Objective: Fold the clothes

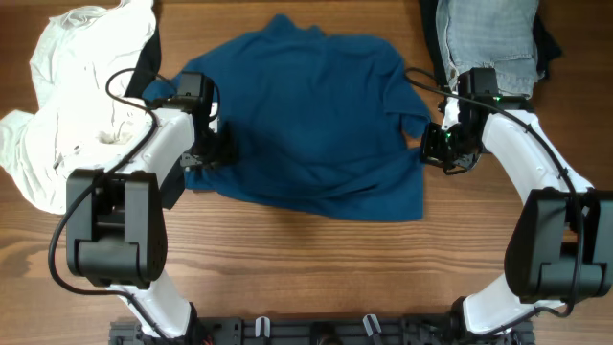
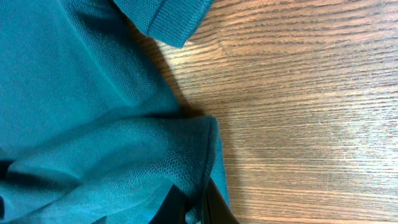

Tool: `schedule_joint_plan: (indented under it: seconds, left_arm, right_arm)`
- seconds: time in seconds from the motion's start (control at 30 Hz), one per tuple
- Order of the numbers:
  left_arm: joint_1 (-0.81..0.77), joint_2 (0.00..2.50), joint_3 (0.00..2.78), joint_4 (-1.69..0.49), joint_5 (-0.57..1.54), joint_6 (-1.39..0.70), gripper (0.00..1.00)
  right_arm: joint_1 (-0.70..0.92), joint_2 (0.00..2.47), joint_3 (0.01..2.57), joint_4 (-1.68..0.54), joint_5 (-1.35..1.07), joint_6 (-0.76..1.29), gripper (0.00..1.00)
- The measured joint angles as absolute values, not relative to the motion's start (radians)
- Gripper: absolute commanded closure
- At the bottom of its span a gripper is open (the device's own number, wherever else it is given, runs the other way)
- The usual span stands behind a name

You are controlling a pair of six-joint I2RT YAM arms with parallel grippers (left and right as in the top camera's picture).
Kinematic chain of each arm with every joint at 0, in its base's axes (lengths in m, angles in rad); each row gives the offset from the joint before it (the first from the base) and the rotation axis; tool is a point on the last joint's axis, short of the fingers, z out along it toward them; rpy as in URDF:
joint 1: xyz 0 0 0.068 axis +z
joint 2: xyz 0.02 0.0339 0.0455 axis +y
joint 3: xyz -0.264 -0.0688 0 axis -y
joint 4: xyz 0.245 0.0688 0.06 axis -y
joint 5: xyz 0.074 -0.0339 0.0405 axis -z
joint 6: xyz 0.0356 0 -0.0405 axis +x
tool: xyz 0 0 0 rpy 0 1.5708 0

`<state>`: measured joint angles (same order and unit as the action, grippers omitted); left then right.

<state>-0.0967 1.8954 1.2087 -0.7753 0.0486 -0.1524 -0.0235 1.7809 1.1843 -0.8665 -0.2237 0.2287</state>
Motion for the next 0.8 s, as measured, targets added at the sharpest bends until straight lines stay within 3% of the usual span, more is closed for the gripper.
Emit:
schedule_joint_plan:
  seconds: [0.03,0.07,0.3,0.4,0.73,0.8]
  left_arm:
    - [-0.096,1.895,1.208,-0.769,0.048,-0.146,0.71]
    - [-0.096,1.895,1.208,-0.763,0.046,-0.135,0.75]
    - [-0.096,1.895,1.205,-0.753,0.043,-0.124,0.78]
    - [-0.096,1.896,1.205,-0.754,0.043,-0.124,0.96]
    - [-0.095,1.898,1.221,-0.817,0.047,-0.116,0.96]
    - [-0.095,1.898,1.241,-0.845,0.048,-0.116,0.9]
  right_arm:
    - [-0.023,1.781,1.184,-0.867,-0.224,0.229,0.95]
    - [-0.023,1.781,1.184,-0.867,-0.224,0.229,0.95]
    - [-0.023,1.781,1.184,-0.867,-0.224,0.229,0.95]
    - [-0.023,1.781,1.184,-0.867,-0.224,0.229,0.96]
    - [-0.023,1.781,1.184,-0.859,-0.224,0.229,0.96]
    - [-0.023,1.781,1.184,-0.862,-0.224,0.229,0.96]
